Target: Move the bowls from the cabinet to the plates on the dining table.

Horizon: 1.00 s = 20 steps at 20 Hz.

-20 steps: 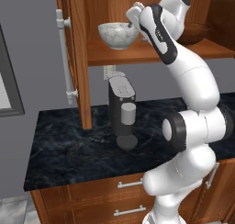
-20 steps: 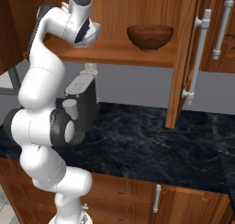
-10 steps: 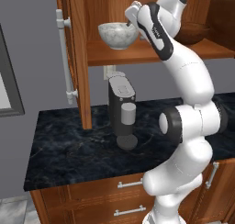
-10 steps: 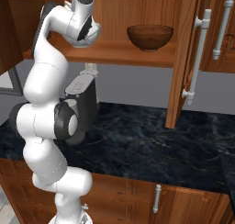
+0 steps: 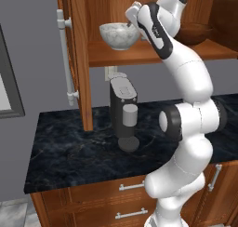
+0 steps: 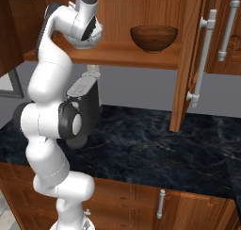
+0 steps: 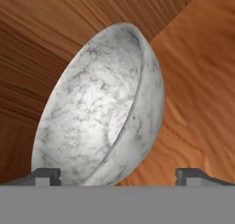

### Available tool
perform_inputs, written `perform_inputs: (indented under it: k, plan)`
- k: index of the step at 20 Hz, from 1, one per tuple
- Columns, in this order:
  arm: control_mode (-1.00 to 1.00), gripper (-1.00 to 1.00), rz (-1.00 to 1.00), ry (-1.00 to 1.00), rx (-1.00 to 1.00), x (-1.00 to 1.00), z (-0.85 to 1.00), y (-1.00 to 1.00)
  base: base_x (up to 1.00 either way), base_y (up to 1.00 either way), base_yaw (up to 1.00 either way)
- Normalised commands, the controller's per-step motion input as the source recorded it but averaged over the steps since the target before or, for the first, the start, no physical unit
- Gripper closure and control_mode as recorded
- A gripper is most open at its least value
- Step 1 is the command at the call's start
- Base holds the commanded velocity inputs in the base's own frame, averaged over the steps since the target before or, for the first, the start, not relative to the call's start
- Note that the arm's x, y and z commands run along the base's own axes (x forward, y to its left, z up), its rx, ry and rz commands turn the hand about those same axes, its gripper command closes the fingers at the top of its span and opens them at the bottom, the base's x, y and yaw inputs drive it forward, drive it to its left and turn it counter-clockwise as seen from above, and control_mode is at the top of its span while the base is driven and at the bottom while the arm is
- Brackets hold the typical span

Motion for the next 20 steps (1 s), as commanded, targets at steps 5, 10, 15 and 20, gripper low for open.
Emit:
perform_inputs:
  k: [5,10,15,20]
  plan:
    - [-1.00,-1.00,0.00,0.03,0.00,0.12,-0.05,0.00,0.00,0.00,0.00]
    - [-1.00,-1.00,0.00,0.01,0.00,0.18,-0.02,0.00,0.00,0.00,0.00]
    - [-1.00,-1.00,0.00,0.02,0.00,0.25,0.00,0.00,0.00,0.00,0.00]
    - [-1.00,-1.00,0.00,0.02,0.00,0.24,-0.08,0.00,0.00,0.00,0.00]
